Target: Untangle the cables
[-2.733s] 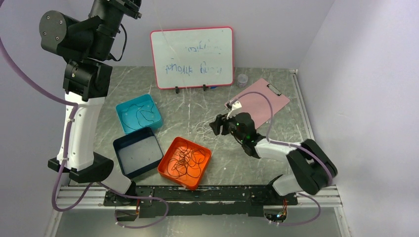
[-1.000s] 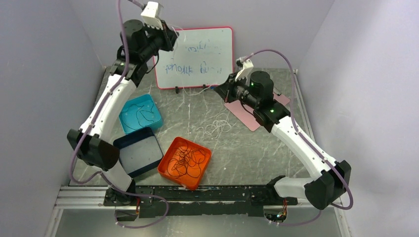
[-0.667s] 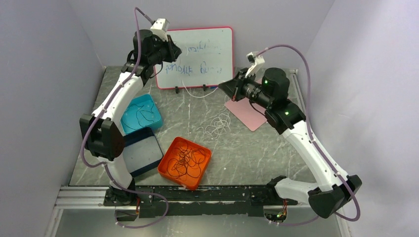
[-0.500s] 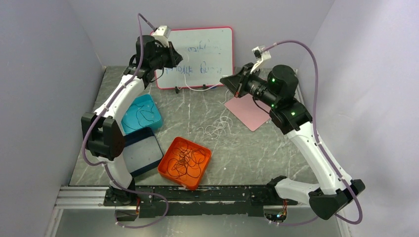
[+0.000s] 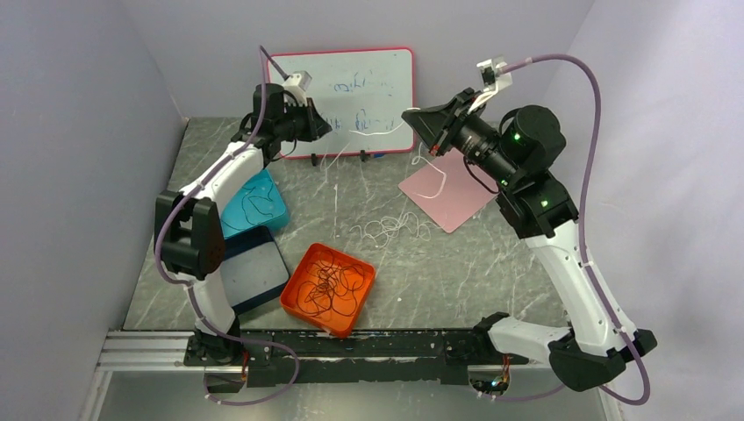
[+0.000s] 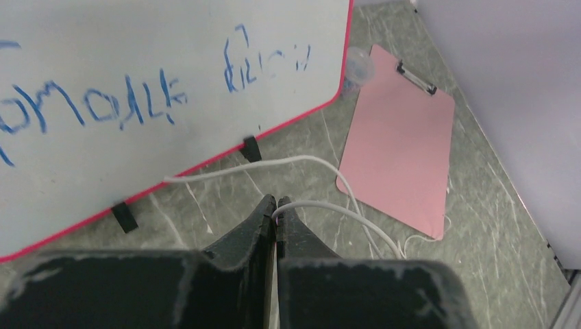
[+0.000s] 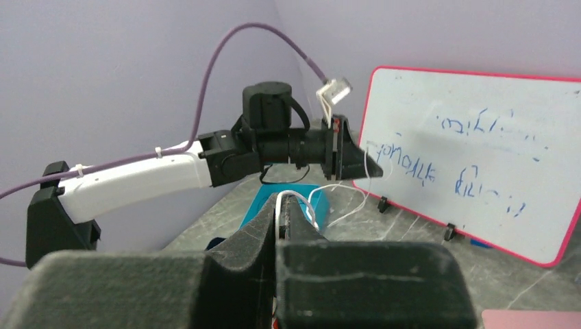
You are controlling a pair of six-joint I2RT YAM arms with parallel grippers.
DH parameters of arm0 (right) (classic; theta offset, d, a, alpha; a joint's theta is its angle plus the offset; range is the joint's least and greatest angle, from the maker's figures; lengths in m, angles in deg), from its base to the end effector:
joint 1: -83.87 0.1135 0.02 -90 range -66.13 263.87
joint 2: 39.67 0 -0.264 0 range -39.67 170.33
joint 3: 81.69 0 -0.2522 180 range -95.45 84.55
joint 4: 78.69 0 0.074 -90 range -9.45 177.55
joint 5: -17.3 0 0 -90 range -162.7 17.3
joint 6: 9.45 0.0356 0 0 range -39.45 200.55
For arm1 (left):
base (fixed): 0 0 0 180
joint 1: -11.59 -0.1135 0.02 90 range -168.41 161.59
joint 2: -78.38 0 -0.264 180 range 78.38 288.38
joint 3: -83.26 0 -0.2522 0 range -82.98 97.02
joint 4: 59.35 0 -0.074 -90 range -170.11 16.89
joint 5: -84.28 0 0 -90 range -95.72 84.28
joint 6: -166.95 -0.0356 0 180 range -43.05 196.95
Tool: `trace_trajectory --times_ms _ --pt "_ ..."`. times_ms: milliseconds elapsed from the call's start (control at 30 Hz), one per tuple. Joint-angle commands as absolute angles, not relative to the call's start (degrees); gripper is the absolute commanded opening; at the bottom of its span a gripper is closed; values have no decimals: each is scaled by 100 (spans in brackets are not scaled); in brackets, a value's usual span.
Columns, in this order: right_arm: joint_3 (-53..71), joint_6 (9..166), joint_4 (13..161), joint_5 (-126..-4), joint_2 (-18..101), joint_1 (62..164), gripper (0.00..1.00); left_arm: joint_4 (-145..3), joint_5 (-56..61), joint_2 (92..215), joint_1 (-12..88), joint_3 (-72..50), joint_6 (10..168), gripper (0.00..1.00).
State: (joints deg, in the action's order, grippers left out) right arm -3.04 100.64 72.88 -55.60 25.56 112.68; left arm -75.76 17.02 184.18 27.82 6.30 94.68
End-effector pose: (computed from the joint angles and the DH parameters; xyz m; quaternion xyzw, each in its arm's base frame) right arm 0.1879 0.1153 0.5163 -0.1611 0.6404 0.3972 0.6373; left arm 0.4231 -0.1375 0.3203 0.1038 0.8004 -0.3196 0.4964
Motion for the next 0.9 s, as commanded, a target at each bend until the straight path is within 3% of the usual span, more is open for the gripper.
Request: trace_trajectory --times_ms 0,333,867 --pt "-518 9854 7115 -5647 2767 11243 0 -7291 2098 18327 2721 448 9624 7" --pt "-58 9991 7309 -4986 3358 11610 0 -8119 2078 16678 2721 -339 9518 7" --pt "-439 9655 7694 -5538 4466 13274 0 -11035 93 12978 2723 -2544 10925 7"
